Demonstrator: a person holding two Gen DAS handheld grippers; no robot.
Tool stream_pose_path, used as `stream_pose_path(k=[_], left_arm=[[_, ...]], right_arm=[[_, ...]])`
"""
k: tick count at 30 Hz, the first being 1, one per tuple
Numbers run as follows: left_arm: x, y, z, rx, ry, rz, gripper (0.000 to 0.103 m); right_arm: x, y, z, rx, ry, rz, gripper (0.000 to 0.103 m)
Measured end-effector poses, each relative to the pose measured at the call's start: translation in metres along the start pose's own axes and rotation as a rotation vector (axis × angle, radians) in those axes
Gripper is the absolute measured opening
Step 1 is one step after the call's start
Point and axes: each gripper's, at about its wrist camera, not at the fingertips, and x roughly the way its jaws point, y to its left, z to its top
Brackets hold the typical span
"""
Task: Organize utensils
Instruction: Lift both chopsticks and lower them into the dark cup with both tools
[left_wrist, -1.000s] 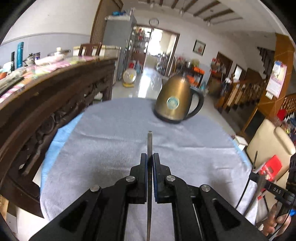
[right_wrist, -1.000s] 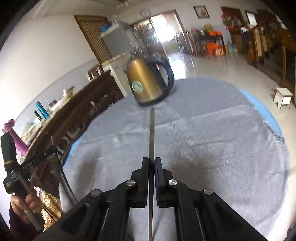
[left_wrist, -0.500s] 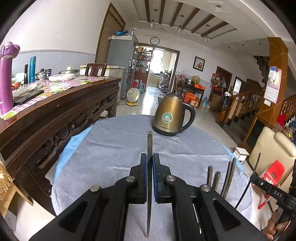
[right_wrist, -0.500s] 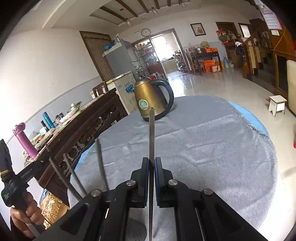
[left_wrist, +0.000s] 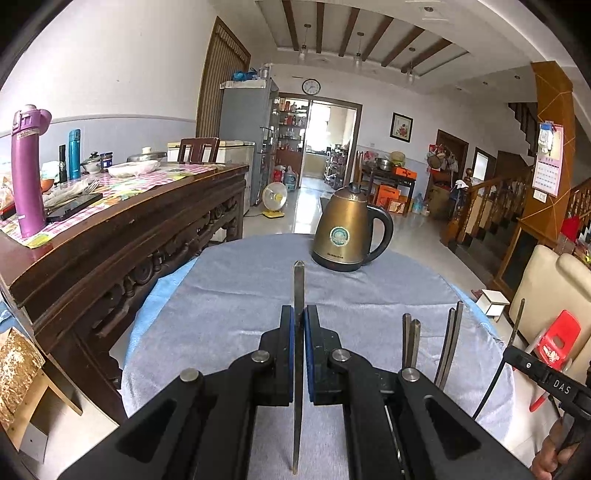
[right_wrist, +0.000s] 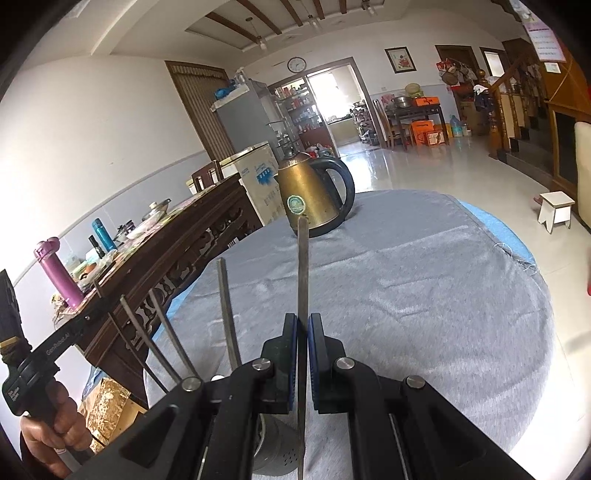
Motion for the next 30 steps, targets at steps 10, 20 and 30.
stream_pose_path(k=[10, 20, 30], left_arm=[[-0.022, 0.004, 0.002, -0.003, -0.028, -0.02, 0.005], [-0.04, 0.003, 0.008, -0.003, -0.049, -0.042, 0.005], [-0.062, -0.01, 0.015, 0.004, -0.08, -0.105, 0.005]], right_arm=[[-0.017, 0.015, 0.0, -0.02, -0.019, -0.004, 0.007], [-0.037, 0.031, 0.002, -0.043, -0.049, 0.002, 0.007], [-0.052, 0.038, 0.003, -0.05, -0.089, 0.019, 0.007]])
